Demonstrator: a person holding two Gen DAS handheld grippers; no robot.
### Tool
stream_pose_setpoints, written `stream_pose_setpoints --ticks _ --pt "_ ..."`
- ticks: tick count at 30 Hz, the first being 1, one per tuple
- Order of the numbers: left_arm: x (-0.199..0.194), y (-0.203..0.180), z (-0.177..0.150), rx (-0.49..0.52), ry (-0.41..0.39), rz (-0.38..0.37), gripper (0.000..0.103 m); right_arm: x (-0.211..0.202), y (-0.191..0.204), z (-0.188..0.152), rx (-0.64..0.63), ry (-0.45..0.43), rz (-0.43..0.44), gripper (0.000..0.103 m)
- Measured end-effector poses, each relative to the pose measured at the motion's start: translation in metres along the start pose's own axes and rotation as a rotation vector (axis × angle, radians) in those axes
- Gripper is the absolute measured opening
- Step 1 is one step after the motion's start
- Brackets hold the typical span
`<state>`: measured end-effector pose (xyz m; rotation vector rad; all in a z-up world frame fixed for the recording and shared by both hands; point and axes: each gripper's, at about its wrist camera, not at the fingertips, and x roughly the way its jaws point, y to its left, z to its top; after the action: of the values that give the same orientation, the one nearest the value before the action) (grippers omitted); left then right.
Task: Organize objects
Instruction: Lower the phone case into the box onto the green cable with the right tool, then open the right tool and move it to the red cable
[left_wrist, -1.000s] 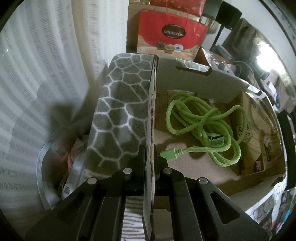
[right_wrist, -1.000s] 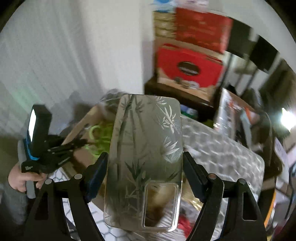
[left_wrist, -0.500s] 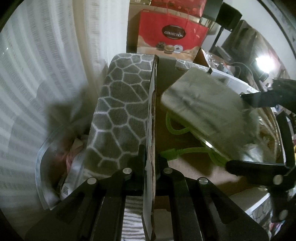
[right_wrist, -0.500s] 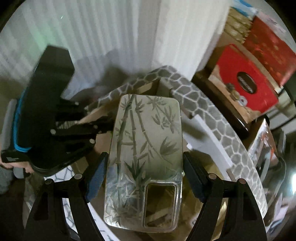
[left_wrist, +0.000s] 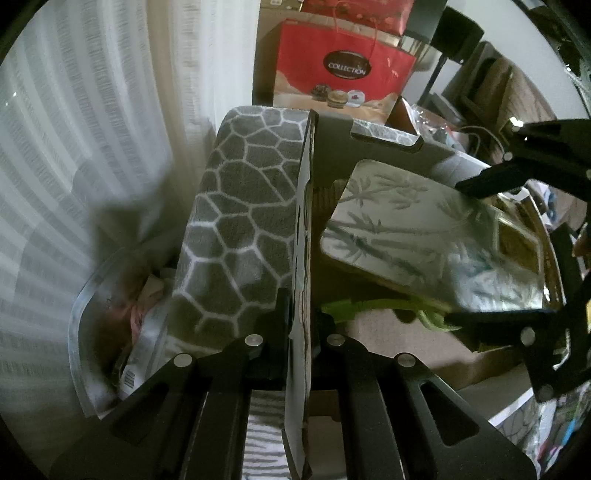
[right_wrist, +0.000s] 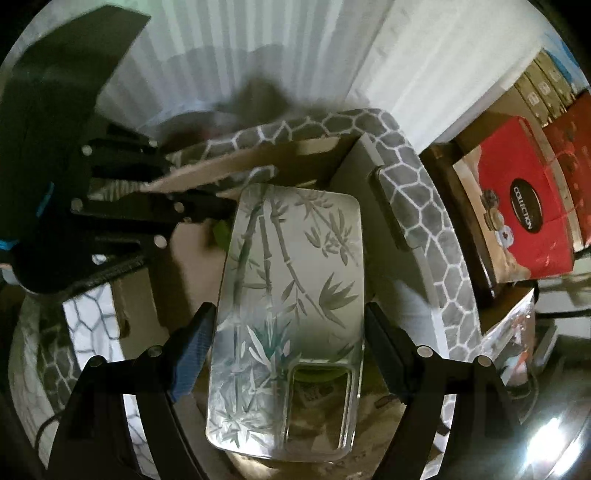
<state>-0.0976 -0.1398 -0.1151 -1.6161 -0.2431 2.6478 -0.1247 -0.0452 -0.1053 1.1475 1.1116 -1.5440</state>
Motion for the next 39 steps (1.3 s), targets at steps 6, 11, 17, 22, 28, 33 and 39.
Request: stream_pose_setpoints --ticks 6,11,17,22,28,33,39 --pt "0.000 0.000 0.000 -0.001 0.000 -0.001 0.004 -0.006 0.008 -0.008 -0.040 -0.014 -0.162 0.082" --pt "0.000 0.000 0.000 -0.002 0.001 -0.001 0.004 -0.007 0.004 -0.022 -0.007 -0.016 -0.187 0.080" --pt "0.000 0.000 0.000 -0.002 0.002 -0.003 0.005 -0.011 -0.019 -0.032 0.126 -0.102 -0.076 0.081" --pt "0.000 0.000 -0.001 -0.002 0.002 -0.002 0.005 -0.044 -0.037 -0.045 0.222 -0.223 0.022 0.081" --pt "0.000 0.000 0.000 -0.004 0.003 -0.002 0.005 -0.068 -0.062 -0.067 0.385 -0.262 0.026 0.081" --pt "0.000 0.001 0.000 -0.003 0.003 -0.002 0.005 -0.075 -0.068 -0.100 0.526 -0.241 -0.009 0.077" --pt "0.001 0.002 -0.001 -0.008 0.004 0.000 0.005 -0.081 -0.071 -0.153 0.692 -0.223 -0.072 0.077"
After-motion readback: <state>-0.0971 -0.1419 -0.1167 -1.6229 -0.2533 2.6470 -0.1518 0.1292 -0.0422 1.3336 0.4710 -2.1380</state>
